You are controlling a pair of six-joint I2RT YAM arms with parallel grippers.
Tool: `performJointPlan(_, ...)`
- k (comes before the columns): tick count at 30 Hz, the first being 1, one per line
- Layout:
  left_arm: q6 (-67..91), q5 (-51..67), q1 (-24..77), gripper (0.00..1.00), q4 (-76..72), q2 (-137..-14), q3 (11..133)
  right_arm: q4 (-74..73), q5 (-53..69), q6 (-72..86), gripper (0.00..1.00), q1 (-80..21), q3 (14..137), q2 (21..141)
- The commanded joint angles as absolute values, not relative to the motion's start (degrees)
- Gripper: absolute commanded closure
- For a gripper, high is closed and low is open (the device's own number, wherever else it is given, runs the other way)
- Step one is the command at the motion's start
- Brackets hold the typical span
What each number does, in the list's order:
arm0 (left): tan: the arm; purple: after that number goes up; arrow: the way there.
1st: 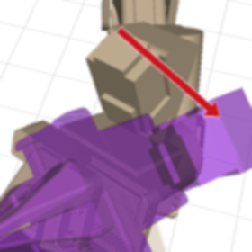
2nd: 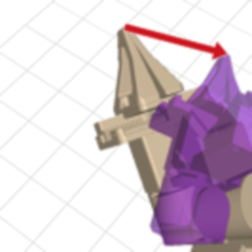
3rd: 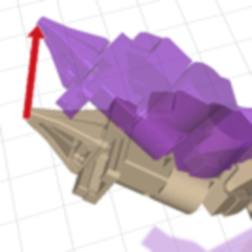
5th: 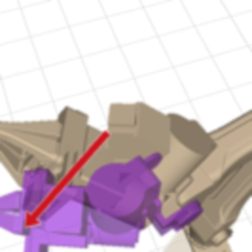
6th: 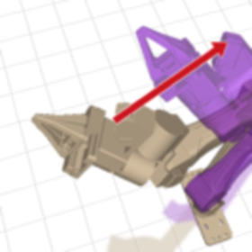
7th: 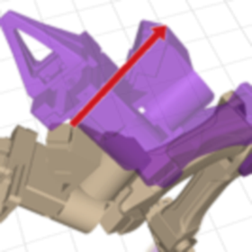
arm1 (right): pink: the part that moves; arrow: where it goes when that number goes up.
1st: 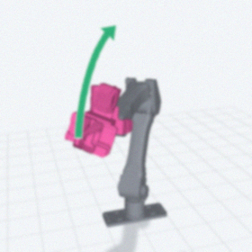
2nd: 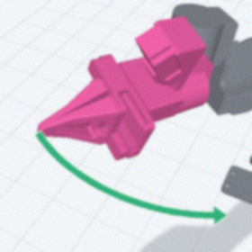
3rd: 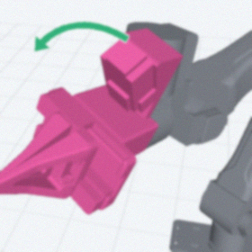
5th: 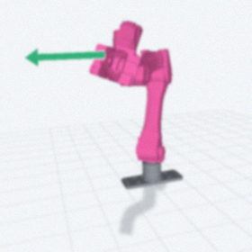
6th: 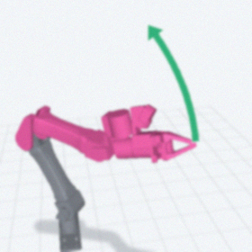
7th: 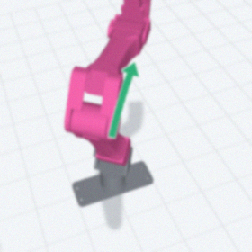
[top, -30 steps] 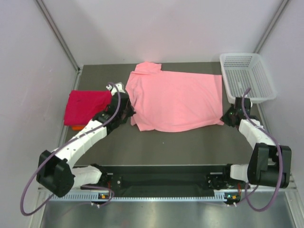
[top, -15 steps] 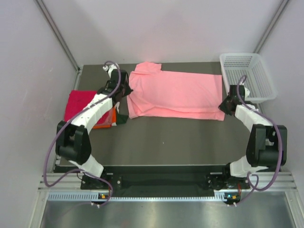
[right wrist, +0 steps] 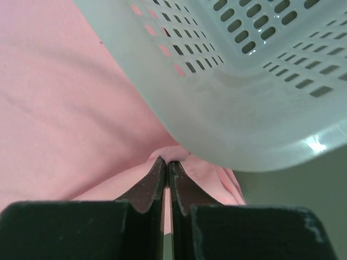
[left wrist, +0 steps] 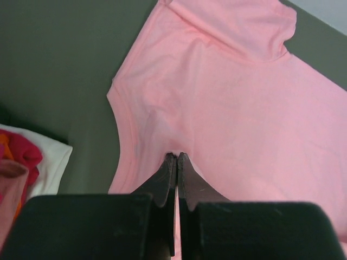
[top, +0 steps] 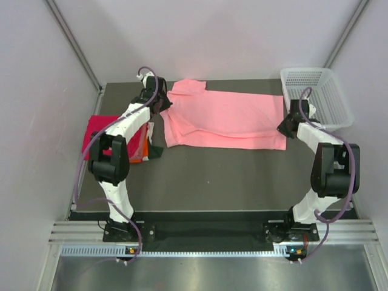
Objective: Fold and stack the t-shirts
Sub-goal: Fold the tshirt
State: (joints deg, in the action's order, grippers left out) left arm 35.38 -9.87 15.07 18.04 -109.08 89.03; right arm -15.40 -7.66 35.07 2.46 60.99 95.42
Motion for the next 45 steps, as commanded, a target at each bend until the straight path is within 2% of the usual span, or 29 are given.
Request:
performJointPlan(1, 34.19, -8.35, 13.98, 1.0, 15.91, -110.47, 93.77, -13.27, -8.26, 34.98, 1.0, 1.85, 64.86, 97.12)
performJointPlan(13, 33.22, -3.34, 12.31, 1.0, 15.29, -118.56, 103.35, -13.27, -9.31, 35.59, 1.0, 1.76, 68.03, 100.46)
performJointPlan(31, 33.75, -4.13, 10.64, 1.0, 15.73, -119.79, 103.01, -15.29, -10.28, 35.77, 1.0, 1.85, 75.49, 104.94)
performJointPlan(33, 33.92, -3.69, 10.72, 1.0, 15.38, -120.84, 103.44, -15.21, -10.28, 35.6, 0.97, 1.85, 75.67, 105.73)
performJointPlan(35, 34.19, -2.99, 10.63, 1.0, 15.29, -122.68, 103.97, -14.77, -10.02, 35.42, 0.88, 1.76, 75.94, 106.17)
performJointPlan(36, 34.28, -2.38, 10.55, 0.99, 15.29, -123.3, 104.84, -14.59, -9.76, 35.25, 0.79, 1.67, 75.94, 106.26)
performJointPlan(37, 34.36, -1.85, 10.46, 0.84, 15.38, -124.96, 105.55, -13.46, -9.49, 34.9, 0.65, 1.5, 75.42, 105.74)
performJointPlan(38, 34.45, -1.24, 10.37, 0.83, 15.73, -125.76, 106.43, -12.93, -9.75, 34.81, 0.59, 1.32, 74.98, 105.3)
performJointPlan(39, 34.45, -0.36, 10.28, 0.56, 17.47, -126.29, 108.61, -12.48, -9.84, 34.8, 0.53, 0.97, 74.45, 104.77)
performJointPlan(40, 34.11, -0.26, 10.37, 0.45, 17.93, -126.65, 109.42, -11.44, -9.84, 34.54, 0.48, 0.88, 73.49, 103.2)
performJointPlan(44, 33.14, -0.35, 10.37, 0.16, 16.0, -120.71, 105.92, -9.41, -10.02, 34.71, 0.46, 0.62, 69.45, 97.31)
performJointPlan(45, 32.87, -0.7, 10.37, 0.03, 15.56, -118.93, 103.04, -8.1, -9.85, 34.98, 0.43, 0.62, 66.39, 95.73)
